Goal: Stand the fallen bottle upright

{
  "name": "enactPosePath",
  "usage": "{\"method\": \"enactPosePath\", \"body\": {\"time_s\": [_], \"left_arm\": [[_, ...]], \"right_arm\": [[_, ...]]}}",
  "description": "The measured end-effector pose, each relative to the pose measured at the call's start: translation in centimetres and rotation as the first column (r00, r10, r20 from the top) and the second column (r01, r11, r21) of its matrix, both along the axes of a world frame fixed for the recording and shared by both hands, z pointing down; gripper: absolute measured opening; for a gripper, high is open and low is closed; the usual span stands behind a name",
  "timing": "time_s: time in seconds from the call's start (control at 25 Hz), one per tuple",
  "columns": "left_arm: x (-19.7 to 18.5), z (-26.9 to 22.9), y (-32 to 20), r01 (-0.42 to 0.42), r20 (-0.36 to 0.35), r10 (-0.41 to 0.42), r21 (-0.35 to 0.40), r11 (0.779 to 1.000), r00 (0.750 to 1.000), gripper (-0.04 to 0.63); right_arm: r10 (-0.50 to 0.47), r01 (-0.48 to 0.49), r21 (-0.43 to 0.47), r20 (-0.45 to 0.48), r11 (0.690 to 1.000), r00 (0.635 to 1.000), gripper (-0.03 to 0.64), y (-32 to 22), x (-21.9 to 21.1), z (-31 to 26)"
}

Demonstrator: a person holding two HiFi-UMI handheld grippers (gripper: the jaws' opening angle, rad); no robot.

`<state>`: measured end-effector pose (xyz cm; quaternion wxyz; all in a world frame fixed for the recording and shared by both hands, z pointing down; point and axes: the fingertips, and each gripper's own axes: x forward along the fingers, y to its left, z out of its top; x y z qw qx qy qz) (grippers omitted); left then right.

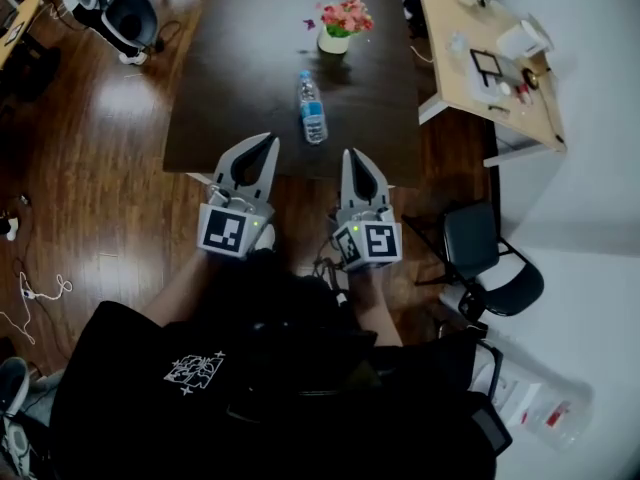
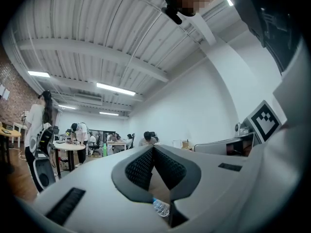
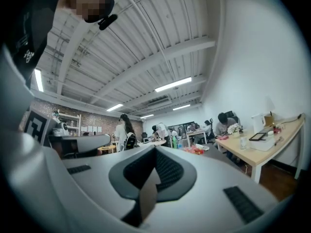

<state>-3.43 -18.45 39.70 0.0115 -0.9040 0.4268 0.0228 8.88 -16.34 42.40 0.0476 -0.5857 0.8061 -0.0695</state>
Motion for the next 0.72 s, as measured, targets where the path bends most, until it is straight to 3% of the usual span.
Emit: {"method": "enactPosePath", "body": {"time_s": [0.28, 0.48, 0.56, 0.72], "left_arm": [[-0.5, 1.7, -5.1, -0.029, -0.008, 0.029, -0.034, 0.999, 1.000, -0.003], [-0.2, 2.3, -6.2, -0.010, 0.001, 0.010, -0.049, 0.999, 1.000, -0.003], [-0.2, 2.4, -6.2, 0.005, 0.012, -0.004, -0.049, 0.999, 1.000, -0.003], [-0.4, 2.6, -6.3, 0.040, 0.027, -0.038, -0.062, 0.997, 0.999, -0.003]], "right_arm": [[-0.050, 0.042, -0.092, -0.086, 0.995, 0.995, 0.011, -7.8, -1.3, 3.5], [-0.117, 0.090, -0.214, -0.114, 0.973, 0.987, 0.018, -13.1, -1.1, 7.8], [-0.153, 0.107, -0.300, -0.136, 0.948, 0.979, 0.044, -15.6, -1.0, 10.8], [-0.225, 0.127, -0.483, -0.151, 0.866, 0.963, 0.158, -19.9, -1.0, 16.8]]}}
